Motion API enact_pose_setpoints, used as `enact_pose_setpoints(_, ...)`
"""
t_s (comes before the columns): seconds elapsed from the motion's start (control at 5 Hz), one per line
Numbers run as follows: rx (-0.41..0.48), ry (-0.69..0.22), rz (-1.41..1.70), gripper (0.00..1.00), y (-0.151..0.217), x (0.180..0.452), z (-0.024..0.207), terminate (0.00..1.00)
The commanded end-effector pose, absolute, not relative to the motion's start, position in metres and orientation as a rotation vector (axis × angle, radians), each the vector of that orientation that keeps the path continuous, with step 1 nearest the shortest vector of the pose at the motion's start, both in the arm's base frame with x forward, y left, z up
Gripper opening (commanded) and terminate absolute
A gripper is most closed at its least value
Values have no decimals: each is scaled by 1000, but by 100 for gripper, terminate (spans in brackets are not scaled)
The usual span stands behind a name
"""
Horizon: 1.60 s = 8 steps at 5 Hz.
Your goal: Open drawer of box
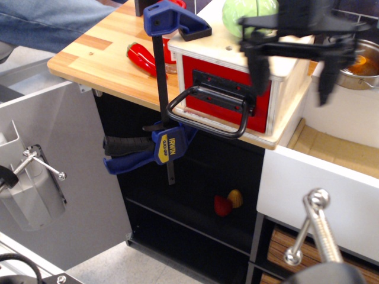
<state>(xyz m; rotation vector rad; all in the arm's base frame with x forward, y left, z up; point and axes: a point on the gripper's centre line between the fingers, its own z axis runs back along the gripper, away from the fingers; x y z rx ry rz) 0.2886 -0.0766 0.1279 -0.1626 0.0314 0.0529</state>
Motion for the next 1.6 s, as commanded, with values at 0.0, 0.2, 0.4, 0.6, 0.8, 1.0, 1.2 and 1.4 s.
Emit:
enact_pose_setpoints(0.0,-117,-110,10,100,-41,297,124,0)
enact_pose_setpoints(0.2,-38,-175,18,100,-27,300,100,0)
enact_pose_setpoints(0.4,14,-184,11,100,-17,307,81,0)
enact_pose_setpoints(0.6,47,-211,-15,100,-14,299,67,0)
enact_pose_setpoints(0.8,76,-204,-7,100,-6,305,56,0)
enact_pose_setpoints(1.0,85,-228,-20,100,-3,305,51,0)
enact_pose_setpoints(1.2,86,-229,0,100,-3,312,50,0)
enact_pose_setpoints(1.4,107,-232,13,100,1,318,43,0)
